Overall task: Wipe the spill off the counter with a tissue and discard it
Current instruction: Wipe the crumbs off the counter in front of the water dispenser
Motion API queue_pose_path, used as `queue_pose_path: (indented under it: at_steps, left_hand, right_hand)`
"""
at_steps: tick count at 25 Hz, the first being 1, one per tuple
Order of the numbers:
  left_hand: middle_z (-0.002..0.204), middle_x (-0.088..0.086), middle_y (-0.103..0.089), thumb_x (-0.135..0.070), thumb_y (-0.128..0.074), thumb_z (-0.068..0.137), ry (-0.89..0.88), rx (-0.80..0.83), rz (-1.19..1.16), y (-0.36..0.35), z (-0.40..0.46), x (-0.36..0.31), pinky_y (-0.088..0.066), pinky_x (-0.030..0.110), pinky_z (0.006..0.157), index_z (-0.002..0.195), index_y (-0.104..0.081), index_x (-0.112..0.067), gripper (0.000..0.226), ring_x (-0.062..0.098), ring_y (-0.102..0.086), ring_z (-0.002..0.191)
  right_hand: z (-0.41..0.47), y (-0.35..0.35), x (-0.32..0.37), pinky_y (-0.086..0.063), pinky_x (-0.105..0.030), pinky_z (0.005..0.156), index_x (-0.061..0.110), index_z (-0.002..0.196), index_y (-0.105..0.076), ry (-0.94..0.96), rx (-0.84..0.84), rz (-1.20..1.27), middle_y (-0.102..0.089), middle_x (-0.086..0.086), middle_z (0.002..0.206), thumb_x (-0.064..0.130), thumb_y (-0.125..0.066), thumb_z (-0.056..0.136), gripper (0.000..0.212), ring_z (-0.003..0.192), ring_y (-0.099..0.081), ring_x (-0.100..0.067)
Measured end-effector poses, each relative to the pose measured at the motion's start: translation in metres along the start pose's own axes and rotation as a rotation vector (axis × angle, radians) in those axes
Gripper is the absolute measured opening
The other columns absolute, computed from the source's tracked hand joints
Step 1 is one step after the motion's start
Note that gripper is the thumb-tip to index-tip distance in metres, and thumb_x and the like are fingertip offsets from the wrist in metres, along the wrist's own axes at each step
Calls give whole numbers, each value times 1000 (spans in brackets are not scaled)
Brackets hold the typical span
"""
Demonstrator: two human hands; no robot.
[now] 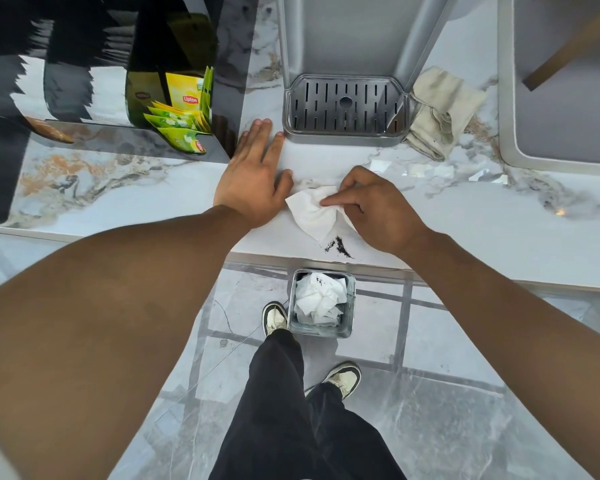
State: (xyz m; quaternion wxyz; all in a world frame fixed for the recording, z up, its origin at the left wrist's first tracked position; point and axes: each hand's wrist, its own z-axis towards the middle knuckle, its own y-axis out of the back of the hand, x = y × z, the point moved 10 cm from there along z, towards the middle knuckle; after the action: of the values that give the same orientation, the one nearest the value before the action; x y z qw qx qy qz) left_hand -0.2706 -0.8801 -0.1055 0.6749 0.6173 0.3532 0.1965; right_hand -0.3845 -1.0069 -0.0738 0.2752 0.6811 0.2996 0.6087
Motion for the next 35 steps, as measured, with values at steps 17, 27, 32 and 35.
queue_pose_path:
  at_steps: [17,27,32,35]
  left_hand:
    - [161,22,-22,-38,-38,97,-3,-44,-20,0,1,1,-15,47,124,151,-31,-4,64,35,-15,152]
    - [162,20,-22,-40,-37,97,-10,-59,-15,0,1,2,-14,45,125,151,-31,-6,64,33,-14,152]
    - [163,18,-20,-40,-37,97,13,-36,-20,-1,2,3,-12,44,125,152,-30,-8,64,31,-12,152]
    - [162,20,-21,-38,-39,97,-8,-41,-29,0,1,1,-13,45,125,151,-31,-5,64,33,-13,152]
  right_hand:
    - [4,-40,51,-44,-27,86,12,100,-78,194,300,74,-59,-10,102,-9,-54,91,34,93,-57,-20]
    - [8,-18,19,-41,-25,79,10,96,-77,68,213,109,-53,-5,98,-6,-53,92,29,85,-53,-17]
    - [-14,-9,-5,-37,-18,83,10,112,-73,-55,22,111,-52,-12,106,0,-57,90,29,76,-49,-7]
    - [-53,-23,11,-41,-18,76,8,109,-74,25,70,156,-54,-10,104,-1,-61,90,25,70,-48,1]
